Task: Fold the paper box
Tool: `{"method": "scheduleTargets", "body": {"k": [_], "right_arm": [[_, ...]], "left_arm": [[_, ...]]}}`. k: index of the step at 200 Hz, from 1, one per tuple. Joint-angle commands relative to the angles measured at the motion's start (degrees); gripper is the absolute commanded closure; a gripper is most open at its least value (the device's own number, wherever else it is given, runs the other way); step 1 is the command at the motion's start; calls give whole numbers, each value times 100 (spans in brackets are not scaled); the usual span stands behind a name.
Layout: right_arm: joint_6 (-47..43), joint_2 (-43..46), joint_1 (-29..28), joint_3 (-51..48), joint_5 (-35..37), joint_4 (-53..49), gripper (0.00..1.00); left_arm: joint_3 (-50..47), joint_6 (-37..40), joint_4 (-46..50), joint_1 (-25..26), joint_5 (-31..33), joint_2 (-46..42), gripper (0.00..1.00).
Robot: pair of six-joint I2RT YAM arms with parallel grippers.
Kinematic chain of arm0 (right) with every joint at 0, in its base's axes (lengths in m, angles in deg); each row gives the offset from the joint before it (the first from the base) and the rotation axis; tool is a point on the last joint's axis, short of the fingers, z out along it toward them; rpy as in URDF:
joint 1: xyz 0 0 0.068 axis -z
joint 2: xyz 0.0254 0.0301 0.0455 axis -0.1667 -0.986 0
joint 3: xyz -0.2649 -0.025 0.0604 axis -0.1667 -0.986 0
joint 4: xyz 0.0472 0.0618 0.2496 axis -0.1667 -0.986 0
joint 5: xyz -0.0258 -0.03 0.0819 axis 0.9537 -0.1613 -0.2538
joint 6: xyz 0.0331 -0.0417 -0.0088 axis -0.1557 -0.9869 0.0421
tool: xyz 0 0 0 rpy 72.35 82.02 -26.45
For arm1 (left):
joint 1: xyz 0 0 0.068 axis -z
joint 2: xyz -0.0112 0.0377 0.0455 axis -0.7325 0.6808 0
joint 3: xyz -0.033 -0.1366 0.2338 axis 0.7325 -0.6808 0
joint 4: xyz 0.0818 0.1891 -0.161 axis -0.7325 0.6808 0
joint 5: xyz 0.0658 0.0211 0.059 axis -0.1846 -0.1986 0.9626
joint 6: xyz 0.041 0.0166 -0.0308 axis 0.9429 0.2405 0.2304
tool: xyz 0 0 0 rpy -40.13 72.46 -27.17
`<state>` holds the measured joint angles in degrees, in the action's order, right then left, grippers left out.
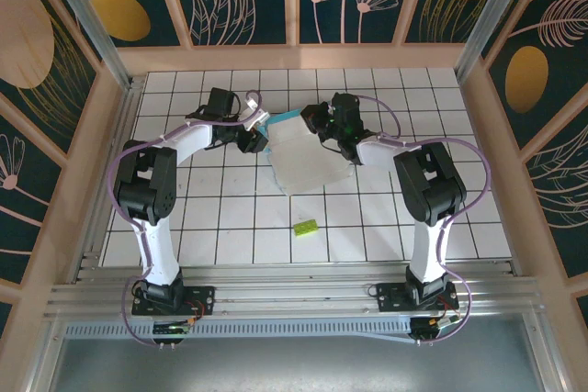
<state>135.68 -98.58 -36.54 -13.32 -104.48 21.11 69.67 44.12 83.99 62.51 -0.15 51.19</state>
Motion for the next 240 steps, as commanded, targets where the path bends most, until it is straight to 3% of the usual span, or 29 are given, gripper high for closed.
{"method": "scheduleTargets", "body": {"k": [1,85,113,172,197,240], "right_arm": [[-148,-183,-16,118,45,-285,93],[-148,-228,-44,174,80,-338,93],[-174,-222,-42,168,85,-364,93],[-209,-201,-42,171,97,-393,93],[-197,-220,-49,171,85,-382,93],[-189,-223,-53,162,55,-381,93]], "left_arm": [[172,-106,129,-30,-596,20,55],[148,-865,-323,-33,-949,148,57],[115,-931,-357,-24,-1081,159,53],[-10,686,401,-30,-576,-258,26],[-196,1265,371,-32,-482,-455,25],[-2,1939,741,-37,-177,-338,33]]}}
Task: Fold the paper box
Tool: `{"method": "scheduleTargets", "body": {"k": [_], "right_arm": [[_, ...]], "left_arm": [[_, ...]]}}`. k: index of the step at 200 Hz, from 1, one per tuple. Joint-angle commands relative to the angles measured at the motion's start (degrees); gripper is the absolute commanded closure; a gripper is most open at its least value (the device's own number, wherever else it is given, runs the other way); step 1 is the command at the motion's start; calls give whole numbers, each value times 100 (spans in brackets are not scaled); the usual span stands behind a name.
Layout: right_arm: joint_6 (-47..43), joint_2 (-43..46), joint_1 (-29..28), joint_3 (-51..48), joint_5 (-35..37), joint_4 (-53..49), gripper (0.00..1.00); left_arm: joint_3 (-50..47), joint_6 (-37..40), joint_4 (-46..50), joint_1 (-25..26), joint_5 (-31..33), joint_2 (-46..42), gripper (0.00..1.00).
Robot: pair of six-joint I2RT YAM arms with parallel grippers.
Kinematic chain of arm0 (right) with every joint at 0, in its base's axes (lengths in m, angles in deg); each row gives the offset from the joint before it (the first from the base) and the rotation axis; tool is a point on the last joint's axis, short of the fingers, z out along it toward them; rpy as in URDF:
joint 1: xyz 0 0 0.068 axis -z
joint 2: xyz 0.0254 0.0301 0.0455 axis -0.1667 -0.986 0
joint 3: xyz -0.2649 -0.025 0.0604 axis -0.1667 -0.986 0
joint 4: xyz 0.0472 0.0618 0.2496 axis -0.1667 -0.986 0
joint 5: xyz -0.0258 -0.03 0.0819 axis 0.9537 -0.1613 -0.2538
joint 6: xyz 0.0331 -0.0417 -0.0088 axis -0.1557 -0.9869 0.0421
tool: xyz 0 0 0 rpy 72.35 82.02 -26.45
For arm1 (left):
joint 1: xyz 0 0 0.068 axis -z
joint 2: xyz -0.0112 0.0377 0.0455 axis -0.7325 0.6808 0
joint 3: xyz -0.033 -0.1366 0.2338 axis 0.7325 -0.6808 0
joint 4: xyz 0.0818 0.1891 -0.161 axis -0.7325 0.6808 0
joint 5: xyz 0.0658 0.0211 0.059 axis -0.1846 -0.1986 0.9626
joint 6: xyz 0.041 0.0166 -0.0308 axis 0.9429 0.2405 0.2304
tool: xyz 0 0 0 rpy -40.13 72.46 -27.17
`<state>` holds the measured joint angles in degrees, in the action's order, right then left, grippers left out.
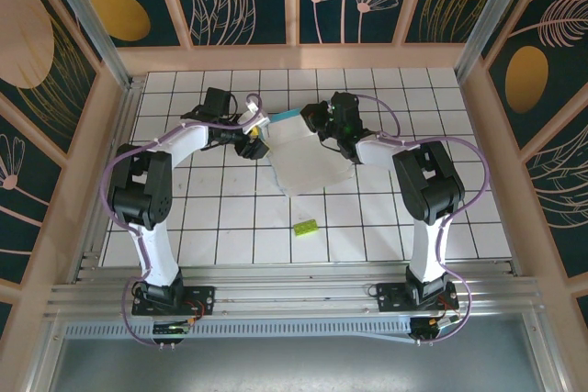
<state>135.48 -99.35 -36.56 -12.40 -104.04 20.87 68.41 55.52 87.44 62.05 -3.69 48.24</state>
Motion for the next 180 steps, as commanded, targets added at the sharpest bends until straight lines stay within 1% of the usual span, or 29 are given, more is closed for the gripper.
{"method": "scheduleTargets", "body": {"k": [1,36,74,106,127,147,162,180], "right_arm": [[-171,-144,-49,71,10,-353,93],[-172,-133,-51,88,19,-357,93],[-163,-157,-46,108,1,-349,93],[-154,-151,-57,123,1,-356,93],[-163,-153,-55,154,1,-374,93],[-172,-152,-56,167,3,-397,93],[-172,-141,-60,166,10,-403,93],[-172,-125,-59,167,15,-410,93]], "left_arm": [[128,817,408,12,188,-38,33],[226,1391,584,15,804,-12,33],[376,1450,445,15,1179,152,34],[484,1422,369,13,1072,262,36],[597,1295,310,14,1038,369,41],[700,1130,276,8,835,457,46],[753,1038,244,13,735,517,53],[841,970,276,8,638,594,55]]}}
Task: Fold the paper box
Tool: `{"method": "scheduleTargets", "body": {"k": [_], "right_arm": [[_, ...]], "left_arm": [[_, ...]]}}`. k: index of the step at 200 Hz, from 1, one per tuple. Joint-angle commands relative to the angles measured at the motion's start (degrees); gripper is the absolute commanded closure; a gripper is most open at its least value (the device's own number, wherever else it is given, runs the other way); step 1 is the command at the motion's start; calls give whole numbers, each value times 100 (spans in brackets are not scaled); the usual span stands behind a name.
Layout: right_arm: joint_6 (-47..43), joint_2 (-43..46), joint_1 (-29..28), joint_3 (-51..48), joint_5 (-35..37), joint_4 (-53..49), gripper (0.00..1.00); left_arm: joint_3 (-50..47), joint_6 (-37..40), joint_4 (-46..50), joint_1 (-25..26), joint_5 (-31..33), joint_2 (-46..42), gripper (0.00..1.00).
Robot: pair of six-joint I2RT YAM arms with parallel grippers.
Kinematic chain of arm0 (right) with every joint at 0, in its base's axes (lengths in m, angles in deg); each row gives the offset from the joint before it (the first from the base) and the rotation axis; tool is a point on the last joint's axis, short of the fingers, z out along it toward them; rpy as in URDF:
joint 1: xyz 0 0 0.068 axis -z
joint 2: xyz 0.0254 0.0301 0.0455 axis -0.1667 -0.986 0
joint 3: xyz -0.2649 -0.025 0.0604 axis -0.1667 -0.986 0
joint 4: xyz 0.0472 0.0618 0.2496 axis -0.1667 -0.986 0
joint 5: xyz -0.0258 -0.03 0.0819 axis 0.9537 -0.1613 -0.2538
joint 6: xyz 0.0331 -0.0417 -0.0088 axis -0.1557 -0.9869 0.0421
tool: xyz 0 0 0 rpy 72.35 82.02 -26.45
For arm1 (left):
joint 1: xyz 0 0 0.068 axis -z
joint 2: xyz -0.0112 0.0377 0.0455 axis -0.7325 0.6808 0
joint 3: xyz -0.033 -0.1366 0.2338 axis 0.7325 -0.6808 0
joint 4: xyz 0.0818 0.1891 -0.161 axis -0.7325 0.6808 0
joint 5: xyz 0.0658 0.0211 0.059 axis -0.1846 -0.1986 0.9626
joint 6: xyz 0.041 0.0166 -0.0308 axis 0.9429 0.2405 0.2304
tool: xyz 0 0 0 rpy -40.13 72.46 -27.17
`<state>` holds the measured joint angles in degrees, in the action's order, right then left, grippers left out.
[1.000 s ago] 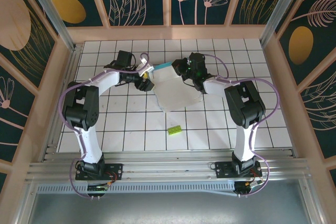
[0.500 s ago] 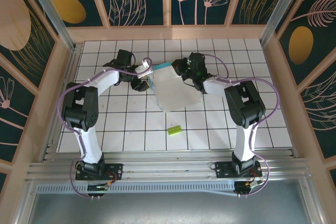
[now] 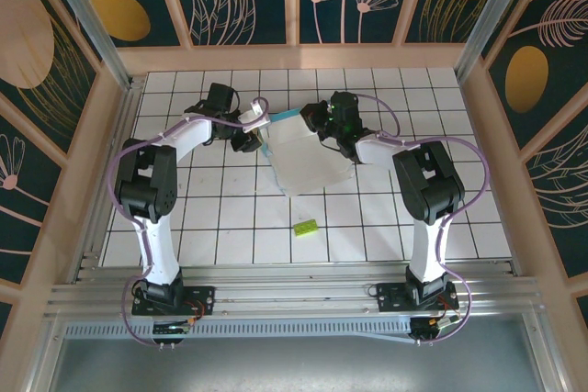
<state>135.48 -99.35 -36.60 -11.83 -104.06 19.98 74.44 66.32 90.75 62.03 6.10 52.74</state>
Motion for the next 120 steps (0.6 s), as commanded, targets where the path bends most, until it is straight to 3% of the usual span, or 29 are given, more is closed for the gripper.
{"method": "scheduleTargets", "body": {"k": [1,47,120], "right_arm": [[-172,-125,-52,110,15,-321,93],[-180,-134,-73,132,29,-338,93],[-198,-150,-86,140,56,-356,93]], "left_arm": [[248,-110,-48,9,-345,149,55],[370,-296,-7,12,-721,205,63],[576,-794,144,27,-1131,430,63]]}}
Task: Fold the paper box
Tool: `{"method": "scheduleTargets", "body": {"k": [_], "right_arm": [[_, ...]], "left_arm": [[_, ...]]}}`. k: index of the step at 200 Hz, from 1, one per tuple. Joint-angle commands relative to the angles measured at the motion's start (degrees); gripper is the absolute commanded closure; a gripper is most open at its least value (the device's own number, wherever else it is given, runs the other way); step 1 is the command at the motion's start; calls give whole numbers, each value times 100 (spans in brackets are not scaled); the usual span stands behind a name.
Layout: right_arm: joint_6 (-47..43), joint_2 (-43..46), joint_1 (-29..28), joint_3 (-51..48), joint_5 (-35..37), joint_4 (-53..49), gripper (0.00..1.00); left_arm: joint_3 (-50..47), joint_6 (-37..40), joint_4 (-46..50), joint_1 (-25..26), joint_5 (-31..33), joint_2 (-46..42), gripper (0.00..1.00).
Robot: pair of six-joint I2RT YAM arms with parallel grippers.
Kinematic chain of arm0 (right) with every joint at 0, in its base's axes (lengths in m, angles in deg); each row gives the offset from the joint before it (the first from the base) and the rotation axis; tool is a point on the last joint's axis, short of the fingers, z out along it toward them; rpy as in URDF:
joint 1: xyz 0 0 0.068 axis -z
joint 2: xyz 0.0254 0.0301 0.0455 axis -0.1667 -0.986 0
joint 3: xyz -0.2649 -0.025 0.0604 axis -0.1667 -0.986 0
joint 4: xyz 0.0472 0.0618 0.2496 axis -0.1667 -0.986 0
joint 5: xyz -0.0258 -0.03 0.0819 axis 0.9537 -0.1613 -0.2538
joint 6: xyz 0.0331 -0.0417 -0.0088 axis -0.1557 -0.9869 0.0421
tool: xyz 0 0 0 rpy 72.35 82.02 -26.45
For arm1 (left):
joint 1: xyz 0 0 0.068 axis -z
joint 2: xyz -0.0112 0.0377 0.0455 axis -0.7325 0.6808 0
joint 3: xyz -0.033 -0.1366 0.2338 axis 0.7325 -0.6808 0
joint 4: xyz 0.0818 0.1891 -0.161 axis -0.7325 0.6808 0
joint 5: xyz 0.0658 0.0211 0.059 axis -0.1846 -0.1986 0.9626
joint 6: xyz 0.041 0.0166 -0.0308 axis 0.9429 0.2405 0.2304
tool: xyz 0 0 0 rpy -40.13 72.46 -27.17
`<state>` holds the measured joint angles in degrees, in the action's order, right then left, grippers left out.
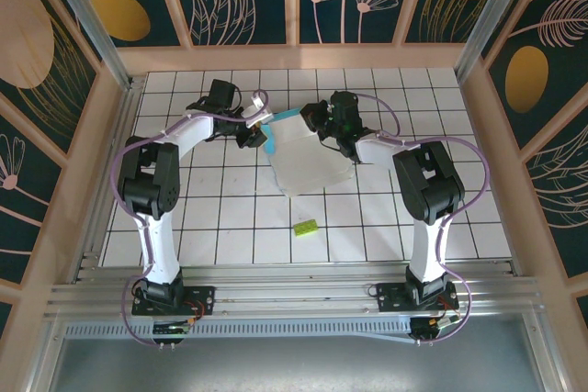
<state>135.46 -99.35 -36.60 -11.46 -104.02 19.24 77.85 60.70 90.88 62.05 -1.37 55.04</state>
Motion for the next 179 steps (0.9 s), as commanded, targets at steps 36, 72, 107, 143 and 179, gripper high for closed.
{"method": "scheduleTargets", "body": {"k": [36,72,107,143,179], "right_arm": [[-205,-140,-94,91,60,-281,93],[-175,-124,-123,58,80,-251,93],[-161,-107,-139,12,87,-229,93],[-145,-99,-141,-21,78,-211,93],[-92,-81,-147,-84,69,-133,93]], "left_arm": [[218,-489,57,57,-410,225,63],[92,-1055,-412,107,-362,216,63],[-22,-1857,-934,329,244,223,62],[65,-2678,-1100,506,859,345,63],[21,-3373,-1190,612,1526,361,72]]}}
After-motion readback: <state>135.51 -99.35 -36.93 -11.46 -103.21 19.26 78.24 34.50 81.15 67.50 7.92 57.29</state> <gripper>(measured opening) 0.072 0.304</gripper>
